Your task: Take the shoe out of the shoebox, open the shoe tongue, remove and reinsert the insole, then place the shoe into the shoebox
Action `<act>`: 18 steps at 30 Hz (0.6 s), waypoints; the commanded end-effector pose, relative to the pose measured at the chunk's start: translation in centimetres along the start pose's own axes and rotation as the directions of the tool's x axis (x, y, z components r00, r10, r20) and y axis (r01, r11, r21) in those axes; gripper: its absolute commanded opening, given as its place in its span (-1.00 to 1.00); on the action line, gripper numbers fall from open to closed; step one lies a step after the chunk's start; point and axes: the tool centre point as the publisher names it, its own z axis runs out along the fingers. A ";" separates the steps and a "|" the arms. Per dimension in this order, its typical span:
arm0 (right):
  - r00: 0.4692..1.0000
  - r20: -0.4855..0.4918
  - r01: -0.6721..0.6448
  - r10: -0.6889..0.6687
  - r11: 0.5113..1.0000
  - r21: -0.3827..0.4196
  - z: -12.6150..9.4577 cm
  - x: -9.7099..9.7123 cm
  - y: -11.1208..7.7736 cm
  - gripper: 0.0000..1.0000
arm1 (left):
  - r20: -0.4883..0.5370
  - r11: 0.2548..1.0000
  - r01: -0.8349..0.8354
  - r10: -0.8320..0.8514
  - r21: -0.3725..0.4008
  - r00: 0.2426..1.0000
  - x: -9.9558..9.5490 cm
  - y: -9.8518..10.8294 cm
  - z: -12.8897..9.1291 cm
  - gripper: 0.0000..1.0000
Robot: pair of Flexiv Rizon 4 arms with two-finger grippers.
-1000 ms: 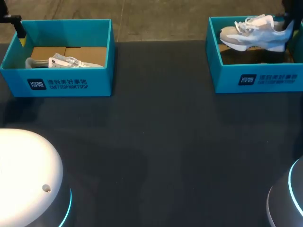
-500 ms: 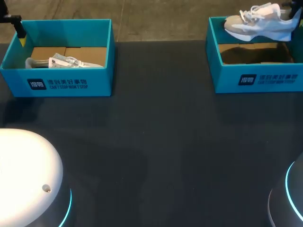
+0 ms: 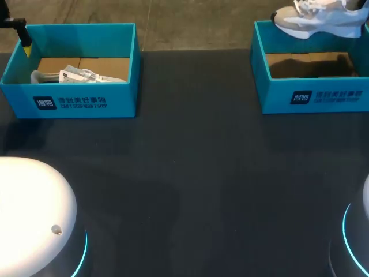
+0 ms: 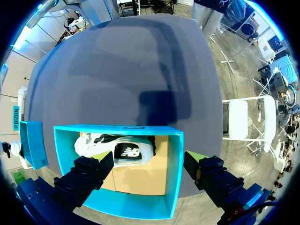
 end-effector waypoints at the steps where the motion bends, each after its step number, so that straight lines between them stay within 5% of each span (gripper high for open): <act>1: 1.000 -0.004 -0.013 0.013 1.000 -0.022 -2.0 0.0 -1.6 -1.00 | -0.002 1.000 0.000 0.000 -0.003 1.000 0.0 -0.1 0.0 1.00; 18: 0.995 -0.003 -0.102 0.102 0.994 -0.042 -6.4 3.3 -8.7 -1.00 | -0.002 1.000 0.000 0.000 -0.003 1.000 0.0 -0.1 0.0 1.00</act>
